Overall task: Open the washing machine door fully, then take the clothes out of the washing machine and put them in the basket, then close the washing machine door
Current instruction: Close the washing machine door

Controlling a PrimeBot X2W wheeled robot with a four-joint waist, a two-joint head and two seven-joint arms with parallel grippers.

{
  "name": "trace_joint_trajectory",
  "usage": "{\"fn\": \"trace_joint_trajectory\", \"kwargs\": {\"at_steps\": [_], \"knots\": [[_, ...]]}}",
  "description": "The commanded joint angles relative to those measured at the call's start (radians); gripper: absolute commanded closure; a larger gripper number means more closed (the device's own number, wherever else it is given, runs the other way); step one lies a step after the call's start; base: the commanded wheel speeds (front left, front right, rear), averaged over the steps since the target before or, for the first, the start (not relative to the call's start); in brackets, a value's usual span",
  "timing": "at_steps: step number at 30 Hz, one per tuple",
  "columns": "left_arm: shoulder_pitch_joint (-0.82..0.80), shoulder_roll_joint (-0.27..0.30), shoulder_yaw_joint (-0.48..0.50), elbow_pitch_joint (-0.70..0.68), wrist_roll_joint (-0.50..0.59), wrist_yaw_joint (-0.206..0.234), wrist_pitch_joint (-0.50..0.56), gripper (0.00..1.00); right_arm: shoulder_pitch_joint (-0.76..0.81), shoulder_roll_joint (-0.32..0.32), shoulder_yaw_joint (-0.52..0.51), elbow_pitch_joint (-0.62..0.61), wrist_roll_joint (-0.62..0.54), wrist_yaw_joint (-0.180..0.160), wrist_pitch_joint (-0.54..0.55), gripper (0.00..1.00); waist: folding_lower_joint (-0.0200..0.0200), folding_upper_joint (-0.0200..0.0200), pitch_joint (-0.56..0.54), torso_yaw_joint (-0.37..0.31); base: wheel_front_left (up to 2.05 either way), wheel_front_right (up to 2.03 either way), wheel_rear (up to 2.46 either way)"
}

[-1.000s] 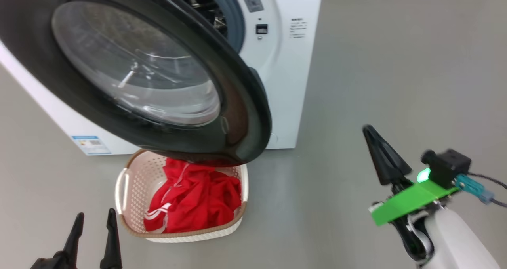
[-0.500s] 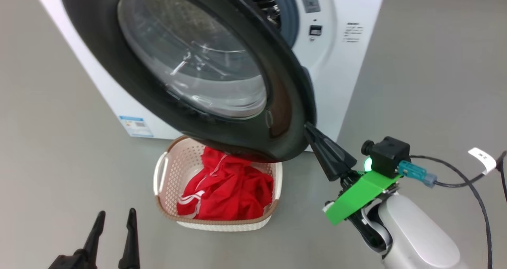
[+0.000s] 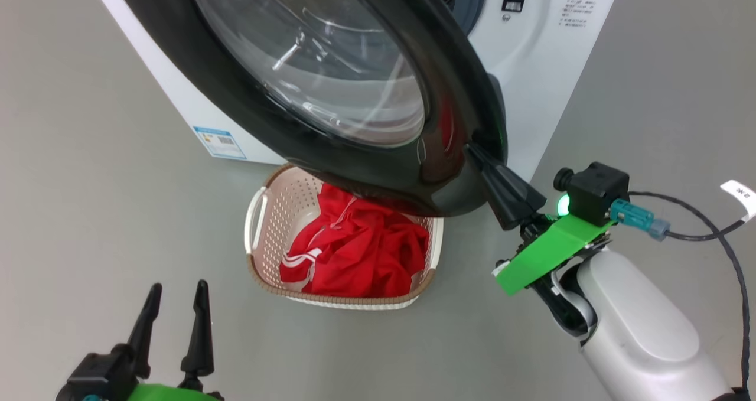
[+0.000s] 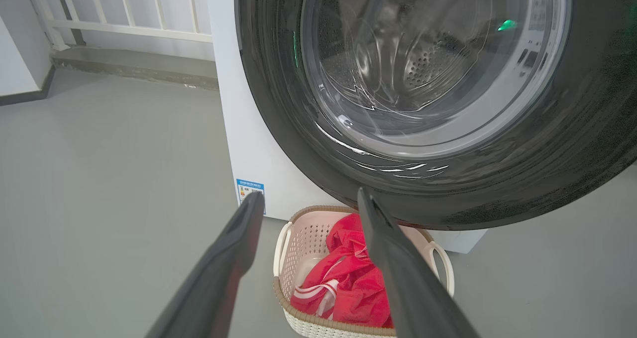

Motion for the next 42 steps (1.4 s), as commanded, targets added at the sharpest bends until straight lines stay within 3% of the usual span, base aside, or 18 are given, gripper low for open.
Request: {"fn": "trace_joint_trajectory", "kwargs": {"at_steps": [1, 14, 32, 42], "knots": [[-0.035, 0.013, 0.03, -0.028, -0.007, -0.003, -0.012, 0.0, -0.023, 0.009, 0.005, -0.021, 0.014, 0.002, -0.012, 1.0, 0.0, -0.0001, 0.018, 0.003, 0.0, 0.0, 0.0], [-0.088, 0.013, 0.003, -0.048, -0.016, -0.003, -0.012, 0.0, -0.13, -0.013, -0.107, -0.006, 0.007, 0.002, -0.012, 1.0, 0.0, -0.0001, 0.098, 0.02, 0.0, 0.0, 0.0], [-0.17, 0.013, -0.054, -0.057, -0.045, -0.003, -0.012, 0.0, -0.347, -0.04, -0.211, 0.064, -0.016, 0.002, -0.012, 1.0, 0.0, -0.0001, 0.226, 0.094, 0.0, 0.0, 0.0], [-0.194, 0.013, -0.069, -0.061, -0.052, -0.003, -0.012, 0.0, -0.426, -0.027, -0.293, 0.073, -0.053, 0.002, -0.012, 1.0, 0.0, -0.0001, 0.26, 0.111, 0.0, 0.0, 0.0]]}}
